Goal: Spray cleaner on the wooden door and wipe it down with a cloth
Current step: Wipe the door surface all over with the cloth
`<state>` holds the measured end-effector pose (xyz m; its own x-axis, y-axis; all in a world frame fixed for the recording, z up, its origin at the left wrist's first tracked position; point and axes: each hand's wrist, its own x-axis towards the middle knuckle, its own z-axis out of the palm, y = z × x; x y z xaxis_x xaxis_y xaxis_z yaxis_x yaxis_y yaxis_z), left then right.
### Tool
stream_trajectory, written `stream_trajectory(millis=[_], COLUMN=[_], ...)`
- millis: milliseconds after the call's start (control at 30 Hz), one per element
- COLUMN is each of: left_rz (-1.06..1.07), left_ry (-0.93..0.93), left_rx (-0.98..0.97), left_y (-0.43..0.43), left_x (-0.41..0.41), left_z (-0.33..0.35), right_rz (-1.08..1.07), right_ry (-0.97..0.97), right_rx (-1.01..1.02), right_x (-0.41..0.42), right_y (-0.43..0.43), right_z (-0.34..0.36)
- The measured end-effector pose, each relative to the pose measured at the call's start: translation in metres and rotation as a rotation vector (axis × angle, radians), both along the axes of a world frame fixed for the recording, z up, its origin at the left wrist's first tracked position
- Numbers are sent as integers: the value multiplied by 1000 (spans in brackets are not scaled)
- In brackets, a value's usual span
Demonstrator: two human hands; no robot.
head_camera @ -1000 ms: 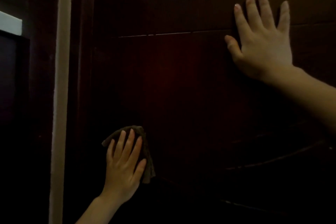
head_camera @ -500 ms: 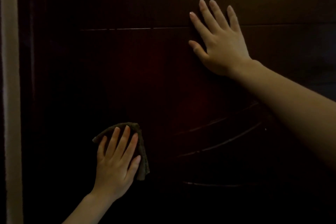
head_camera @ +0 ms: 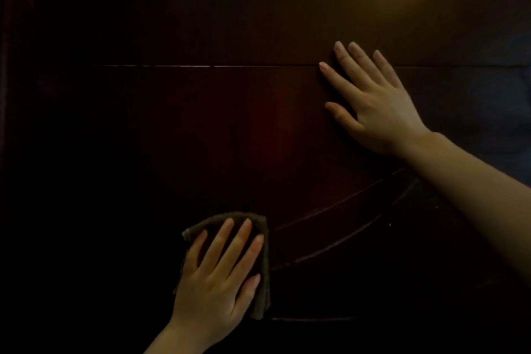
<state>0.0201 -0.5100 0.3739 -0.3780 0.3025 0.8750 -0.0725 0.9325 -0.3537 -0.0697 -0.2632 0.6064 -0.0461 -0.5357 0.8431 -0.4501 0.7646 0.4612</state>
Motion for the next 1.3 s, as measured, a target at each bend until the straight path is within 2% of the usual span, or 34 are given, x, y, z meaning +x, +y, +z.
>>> stream_trajectory(millis=[100,200,300,400,567,767,967,1200,1300], left_rz=[2,40,54,25,30,36,72,25,80], left_ry=[-12,10,71,107,57,65,81,22,55], left_rx=[-109,-208,-95,6,6,-28,-11,-186,-63], left_y=[-7,-21,-21,-7,22,40,47,42,46], left_x=[2,5,2,-3,-9,-16,-18,-17,-18], left_z=[-8,14,37,26,1,23,18,13,31], right_rz=[12,-4,-30,-8,-17,-33,-12,-18,-33], right_ry=[-5,12,41,40,47,37,38,-15,-7], right_rx=[21,73,54,5,3,35,-39,-49,-22], right_x=[0,-5,-13,-17,-17,-15,-28,-25,-27], right_y=[3,17,35,41,40,45,73,74,79], right_z=[-2,-1,0,-4,-7,-2,-16,-18,-18])
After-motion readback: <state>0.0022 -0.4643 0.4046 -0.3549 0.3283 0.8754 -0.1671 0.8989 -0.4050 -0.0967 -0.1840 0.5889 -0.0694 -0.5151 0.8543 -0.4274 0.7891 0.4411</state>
